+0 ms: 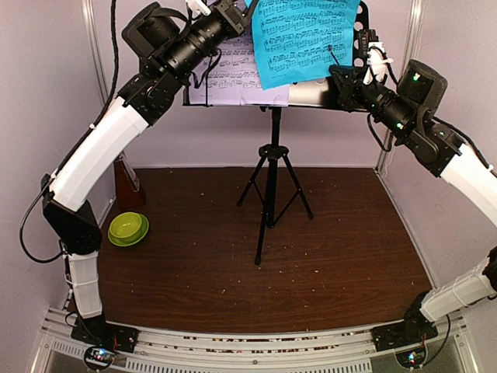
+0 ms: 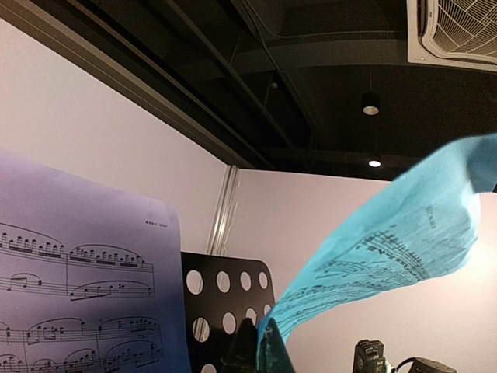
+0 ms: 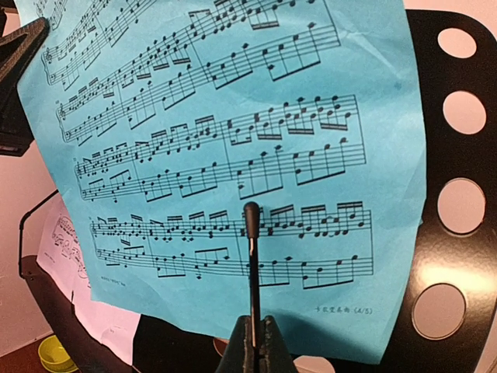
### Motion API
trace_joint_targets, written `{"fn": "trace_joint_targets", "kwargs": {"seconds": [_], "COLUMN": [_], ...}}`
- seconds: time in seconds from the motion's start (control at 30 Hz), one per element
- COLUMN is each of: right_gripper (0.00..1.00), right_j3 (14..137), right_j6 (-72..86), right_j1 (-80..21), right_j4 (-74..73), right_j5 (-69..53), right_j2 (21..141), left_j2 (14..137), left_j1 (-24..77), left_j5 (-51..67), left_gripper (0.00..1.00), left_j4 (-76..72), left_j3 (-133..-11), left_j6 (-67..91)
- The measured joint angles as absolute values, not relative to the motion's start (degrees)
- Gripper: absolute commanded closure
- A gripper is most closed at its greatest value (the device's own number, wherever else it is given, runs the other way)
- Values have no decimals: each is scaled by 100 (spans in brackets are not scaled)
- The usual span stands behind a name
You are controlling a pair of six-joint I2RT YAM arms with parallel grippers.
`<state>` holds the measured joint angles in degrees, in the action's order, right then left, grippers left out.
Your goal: Set up the instrument practice props
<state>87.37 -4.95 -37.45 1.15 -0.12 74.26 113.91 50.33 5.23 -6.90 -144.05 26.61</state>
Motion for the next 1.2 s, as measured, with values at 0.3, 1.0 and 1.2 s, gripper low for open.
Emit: {"fn": "trace_joint_targets", "kwargs": {"seconds": [0.3,1.0,1.2], "right_gripper": [100,100,100], "right_j3": [8737,8700,8700], "right_j6": [-504,-502,-497], "right_j1": [-3745,-3745,-3745], "right_j4": [117,191,193], "right_j5": [-49,-215,-259], "right_j2": [7426,7424,7424], "left_j2": [11581,11858,11983], "left_j1": [5035,5035,5072], "left_j5": [646,899,998], "left_gripper": [100,100,96], "left_j4": [-666,-458,-449], "left_j3": [-14435,-14650,-14669], "left_j6": [2906,3037,3109]}}
